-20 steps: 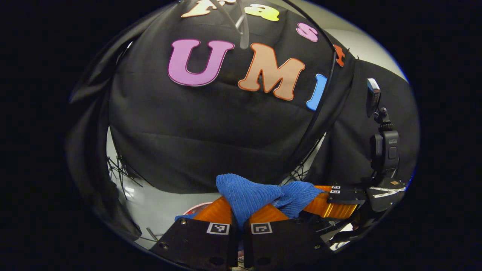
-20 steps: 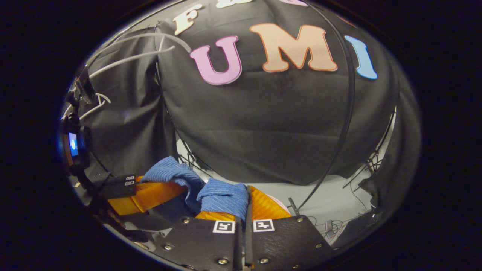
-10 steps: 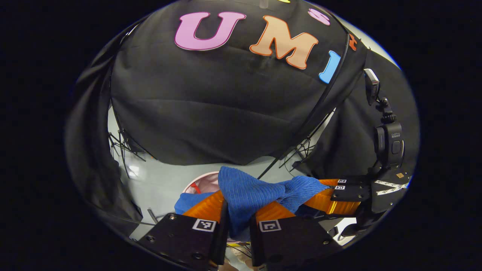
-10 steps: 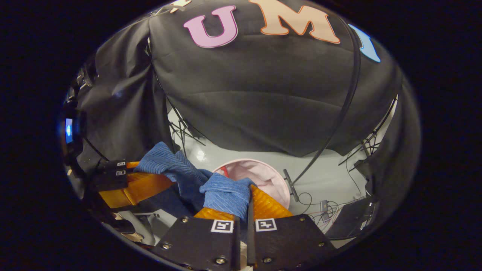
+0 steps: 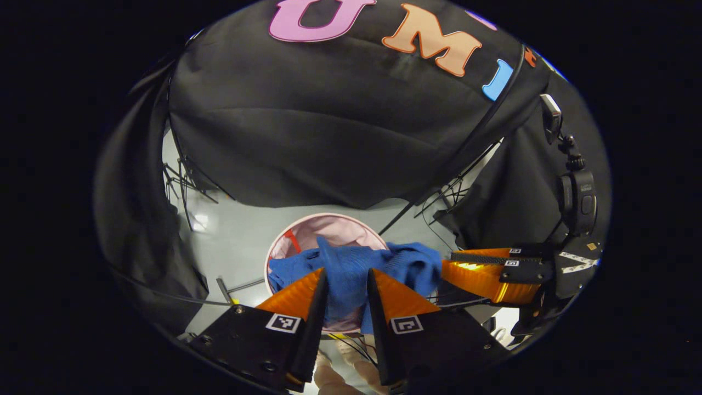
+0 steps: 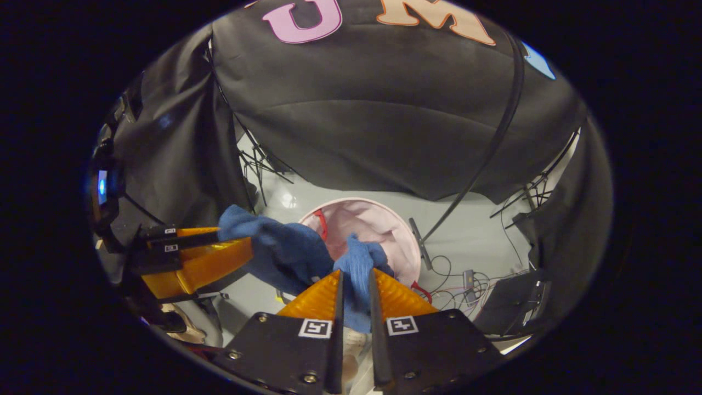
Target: Grasp the clothes on the hanger with both hands and then place them into the laundry hamper below.
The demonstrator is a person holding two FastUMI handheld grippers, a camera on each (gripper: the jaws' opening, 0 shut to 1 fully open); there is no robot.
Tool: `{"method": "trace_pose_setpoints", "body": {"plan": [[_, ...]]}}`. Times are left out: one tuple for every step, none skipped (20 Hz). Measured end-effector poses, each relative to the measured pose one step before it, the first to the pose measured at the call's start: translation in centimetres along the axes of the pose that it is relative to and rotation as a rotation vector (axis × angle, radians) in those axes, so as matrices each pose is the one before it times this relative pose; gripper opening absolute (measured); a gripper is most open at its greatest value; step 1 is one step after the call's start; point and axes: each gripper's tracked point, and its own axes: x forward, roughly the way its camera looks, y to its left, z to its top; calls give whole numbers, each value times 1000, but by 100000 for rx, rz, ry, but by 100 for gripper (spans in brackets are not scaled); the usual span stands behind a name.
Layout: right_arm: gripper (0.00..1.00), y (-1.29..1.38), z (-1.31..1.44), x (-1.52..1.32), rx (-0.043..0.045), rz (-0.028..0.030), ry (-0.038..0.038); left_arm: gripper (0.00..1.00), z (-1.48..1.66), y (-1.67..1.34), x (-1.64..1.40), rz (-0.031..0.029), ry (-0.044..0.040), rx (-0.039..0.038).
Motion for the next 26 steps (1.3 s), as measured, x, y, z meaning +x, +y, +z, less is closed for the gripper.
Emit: {"method": "trace_pose_setpoints", "body": {"plan": [[22, 36, 145, -83, 7, 154, -604, 46, 237, -167, 16, -132, -573, -71], [22, 143, 305, -63, -116, 322, -634, 46, 308, -110, -30, 117, -387, 251], [22, 210, 273, -97, -154, 340, -473, 46, 129, -21, -97, 57, -436, 408], [22, 90, 335, -130, -154, 170, -887, 46, 203, -106, -7, 102, -427, 501], [22, 91, 209, 27, -106, 403, -797, 46, 132, -77, -162, 49, -603, 585], [22, 161, 498, -277, 13, 394, -974, 46, 198, -102, -52, -126, -439, 452], [22, 192, 212, -208, -21, 446, -852, 46, 199, -155, -146, -6, -542, 438], [22, 105, 423, -341, -60, 337, -1208, 46, 437, -135, -206, 76, -938, 565], [22, 176, 322, -278, -148, 296, -1349, 46, 265, -205, -187, -81, -1205, 746], [22, 53, 499, -201, -225, 160, -1378, 46, 559, -254, -258, -70, -1176, 760], [22, 222, 529, -309, -223, 168, -1908, 45, 567, -232, -372, -116, -1732, 798], [23, 49, 747, -494, -414, -75, -2122, 46, 860, -350, -425, -380, -2187, 682], [22, 66, 694, -532, -339, 126, -2535, 46, 1048, -416, -535, -391, -2864, 815], [22, 132, 1187, -628, -218, 170, -3056, 46, 1241, -504, -463, -488, -3024, 892], [22, 69, 1017, -605, -45, 110, -3105, 46, 1218, -480, -476, -543, -3329, 1019], [22, 59, 1286, -651, 273, 138, -3520, 46, 1392, -518, -508, -554, -3372, 1131], [22, 116, 1344, -755, 214, 152, -3886, 46, 1356, -579, -630, -691, -3658, 1113], [22, 33, 1619, -941, 186, 9, -4337, 45, 1584, -549, -568, -706, -3715, 1140], [22, -71, 1511, -802, -4, -249, -4541, 45, 1537, -542, -521, -822, -3908, 1126], [22, -80, 1706, -800, 35, -181, -4521, 45, 1611, -577, -557, -805, -3843, 1362], [22, 108, 1835, -847, 300, 111, -4679, 45, 1488, -564, -624, -700, -3379, 1390], [22, 150, 1924, -953, 546, 312, -4721, 45, 1585, -606, -487, -963, -3447, 1437], [22, 229, 1863, -958, 592, 239, -4500, 45, 1525, -718, -646, -884, -3359, 1456], [22, 134, 1847, -779, 547, 255, -4191, 45, 1720, -636, -494, -793, -3658, 1521], [22, 205, 1703, -662, 366, 325, -4106, 45, 1692, -505, -511, -733, -3996, 1843], [22, 227, 1853, -677, 136, 371, -4134, 45, 1759, -486, -426, -921, -4147, 1727]]}}
